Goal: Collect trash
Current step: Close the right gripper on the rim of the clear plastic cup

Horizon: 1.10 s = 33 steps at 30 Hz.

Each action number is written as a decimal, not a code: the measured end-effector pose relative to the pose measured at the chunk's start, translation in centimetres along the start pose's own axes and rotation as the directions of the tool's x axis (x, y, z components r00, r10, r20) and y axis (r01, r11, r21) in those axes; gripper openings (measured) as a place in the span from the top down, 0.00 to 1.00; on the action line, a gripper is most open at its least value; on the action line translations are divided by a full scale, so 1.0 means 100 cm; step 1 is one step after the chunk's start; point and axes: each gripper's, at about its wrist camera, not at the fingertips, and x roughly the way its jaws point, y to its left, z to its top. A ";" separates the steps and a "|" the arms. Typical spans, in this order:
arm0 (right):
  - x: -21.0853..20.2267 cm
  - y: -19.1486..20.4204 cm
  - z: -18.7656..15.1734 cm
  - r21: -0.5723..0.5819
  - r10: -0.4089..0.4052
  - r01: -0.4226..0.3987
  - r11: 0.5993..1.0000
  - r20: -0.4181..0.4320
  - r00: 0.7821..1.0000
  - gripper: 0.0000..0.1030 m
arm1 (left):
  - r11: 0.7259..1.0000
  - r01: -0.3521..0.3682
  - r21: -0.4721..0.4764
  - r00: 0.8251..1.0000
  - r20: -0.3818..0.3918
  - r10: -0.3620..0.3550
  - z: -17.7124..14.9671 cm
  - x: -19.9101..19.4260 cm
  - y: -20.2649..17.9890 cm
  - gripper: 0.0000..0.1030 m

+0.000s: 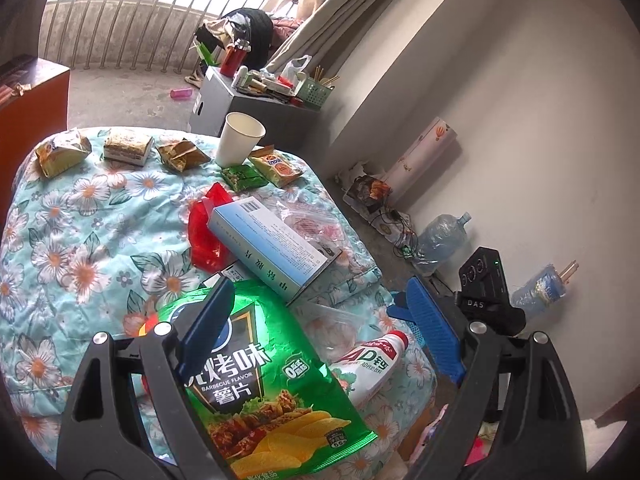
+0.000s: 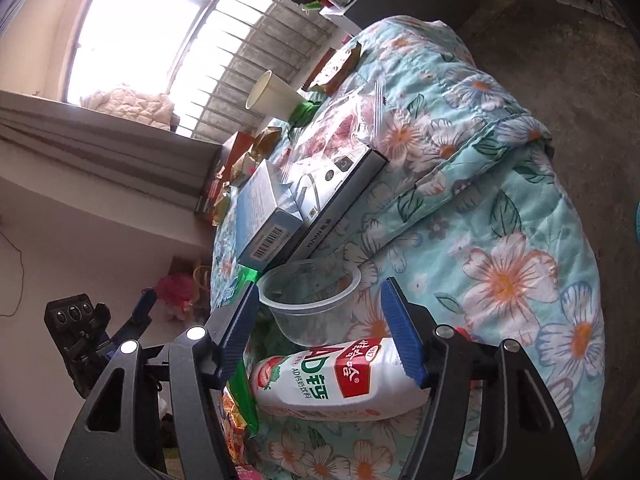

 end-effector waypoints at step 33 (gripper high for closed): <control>0.057 0.007 0.024 -0.170 -0.094 0.044 0.984 -0.300 0.949 0.94 | 0.999 -0.020 0.037 0.993 -0.116 0.024 0.032 0.084 0.000 0.19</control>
